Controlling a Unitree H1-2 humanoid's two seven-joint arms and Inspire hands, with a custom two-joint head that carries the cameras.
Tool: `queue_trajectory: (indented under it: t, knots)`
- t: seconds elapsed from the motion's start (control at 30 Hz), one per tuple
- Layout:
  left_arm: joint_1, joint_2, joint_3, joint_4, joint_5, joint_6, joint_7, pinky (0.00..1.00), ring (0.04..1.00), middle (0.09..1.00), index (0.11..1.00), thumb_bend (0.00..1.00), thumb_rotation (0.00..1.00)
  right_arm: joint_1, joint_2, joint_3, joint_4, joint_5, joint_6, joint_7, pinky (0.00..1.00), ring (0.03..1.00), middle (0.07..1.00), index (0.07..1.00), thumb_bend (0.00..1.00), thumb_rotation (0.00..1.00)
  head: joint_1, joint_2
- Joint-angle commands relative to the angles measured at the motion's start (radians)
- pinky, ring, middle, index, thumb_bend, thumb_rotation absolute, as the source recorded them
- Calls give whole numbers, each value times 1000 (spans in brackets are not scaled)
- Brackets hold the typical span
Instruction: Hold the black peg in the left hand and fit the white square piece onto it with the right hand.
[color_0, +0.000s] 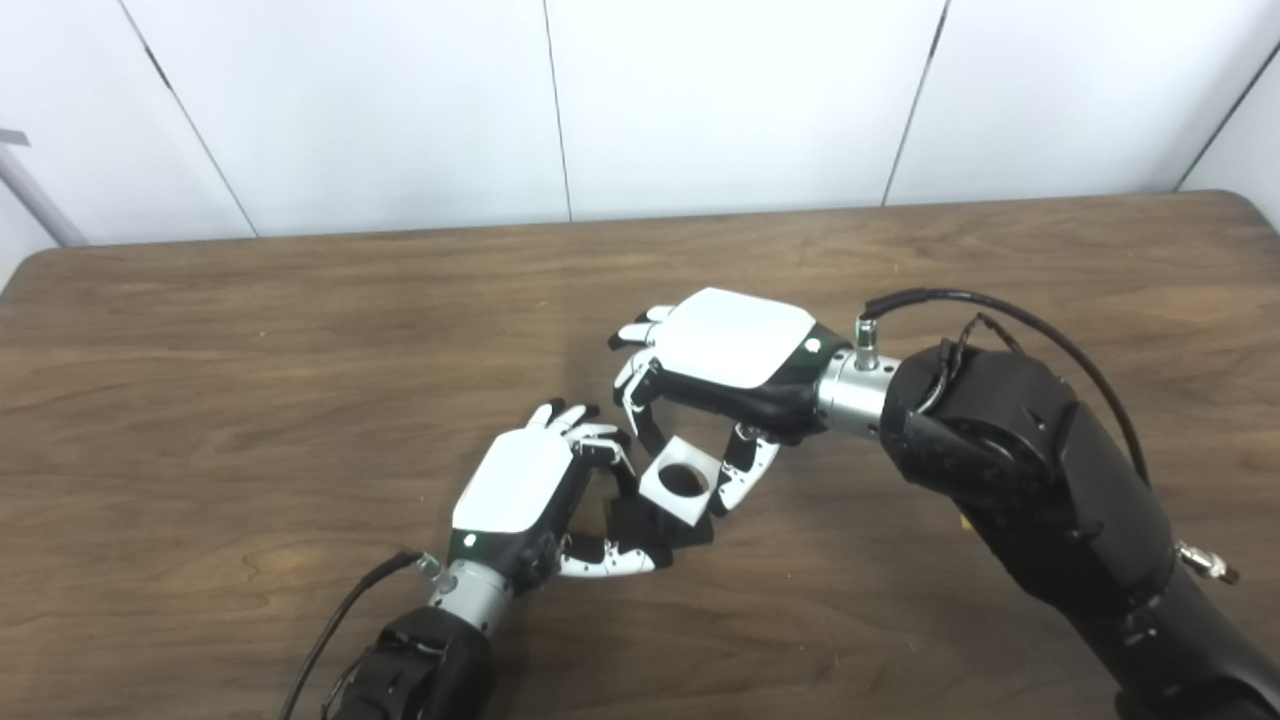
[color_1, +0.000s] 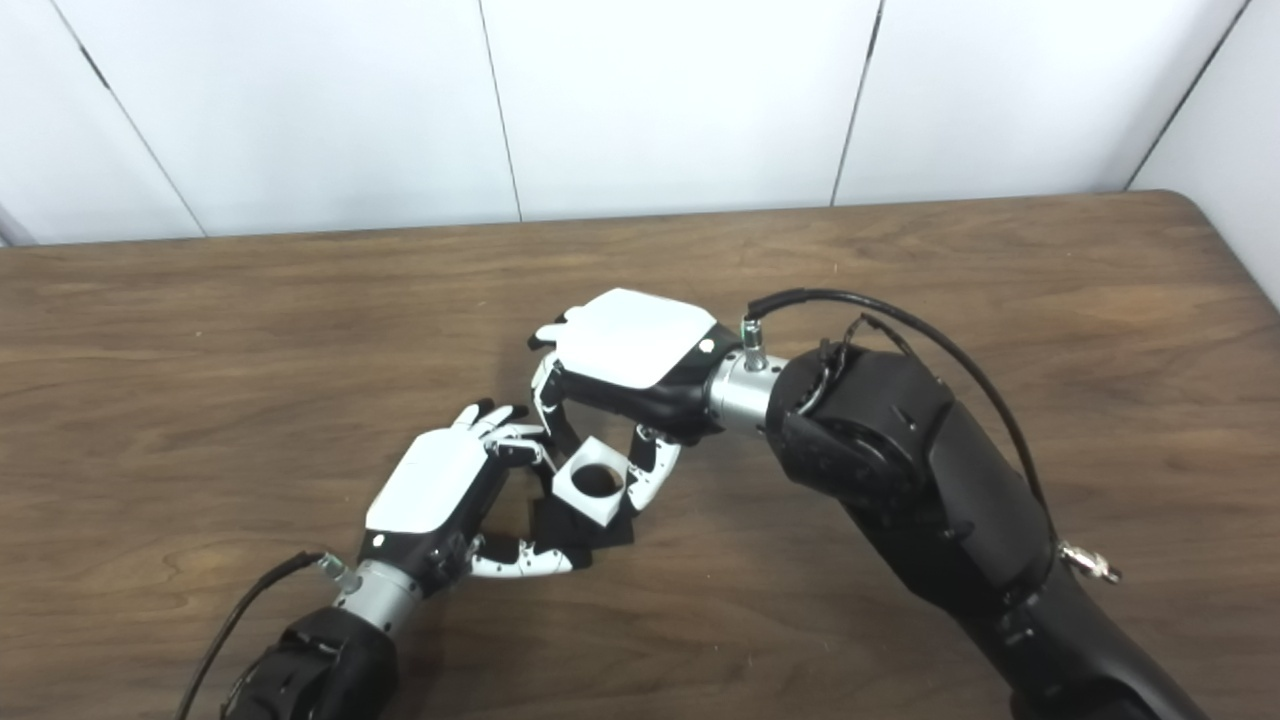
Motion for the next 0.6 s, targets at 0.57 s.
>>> queue_trajectory:
  t: [0.57]
  knots:
    - [2,0,-17,8,17,11,-47,1000,924,787,489,518,57,-26,8,-7,15,-8,-27,-51,944,928,775,484,523,131,-5,2]
